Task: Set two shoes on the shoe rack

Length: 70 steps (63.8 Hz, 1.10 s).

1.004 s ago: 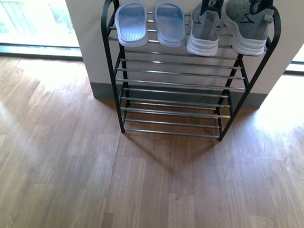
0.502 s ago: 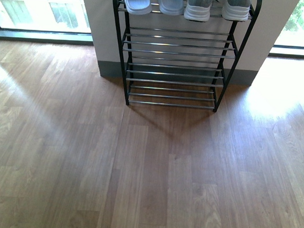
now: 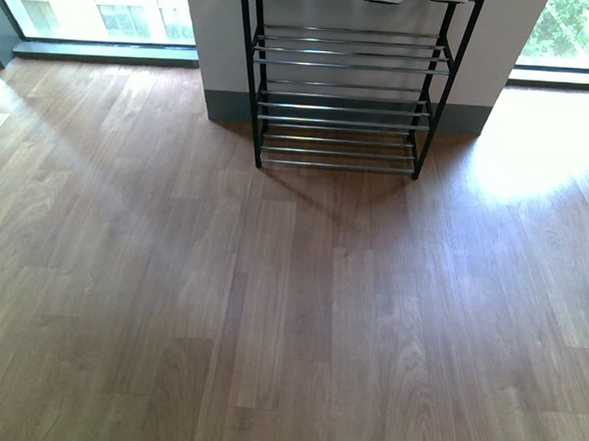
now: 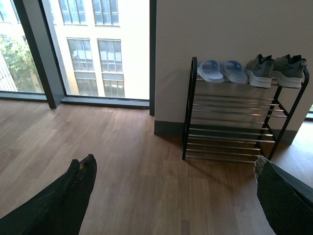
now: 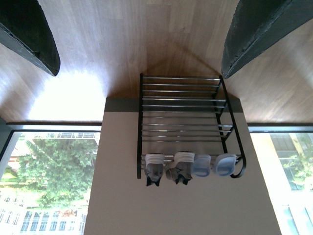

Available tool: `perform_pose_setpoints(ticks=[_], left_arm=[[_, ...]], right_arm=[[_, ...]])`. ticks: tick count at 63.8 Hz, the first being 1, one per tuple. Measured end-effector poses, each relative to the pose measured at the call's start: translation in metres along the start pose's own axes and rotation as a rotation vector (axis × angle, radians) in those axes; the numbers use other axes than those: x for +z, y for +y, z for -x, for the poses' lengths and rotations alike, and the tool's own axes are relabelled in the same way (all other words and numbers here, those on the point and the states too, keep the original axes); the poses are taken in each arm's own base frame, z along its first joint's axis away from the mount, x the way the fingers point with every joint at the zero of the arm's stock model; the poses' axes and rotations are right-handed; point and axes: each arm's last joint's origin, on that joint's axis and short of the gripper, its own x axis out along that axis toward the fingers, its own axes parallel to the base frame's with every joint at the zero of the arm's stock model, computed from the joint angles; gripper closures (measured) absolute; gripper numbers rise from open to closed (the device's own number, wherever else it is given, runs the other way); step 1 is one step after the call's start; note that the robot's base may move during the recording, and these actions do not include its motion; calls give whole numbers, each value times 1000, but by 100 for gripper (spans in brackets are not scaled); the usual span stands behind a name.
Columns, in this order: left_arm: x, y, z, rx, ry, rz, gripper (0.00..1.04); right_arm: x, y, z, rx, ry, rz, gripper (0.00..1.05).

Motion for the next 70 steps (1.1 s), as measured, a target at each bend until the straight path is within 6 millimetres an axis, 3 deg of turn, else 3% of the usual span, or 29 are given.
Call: perform_pose_setpoints(ticks=[70], left_arm=[[0,0,0,0,0,0,9]], right_arm=[[0,0,0,3,0,0,9]])
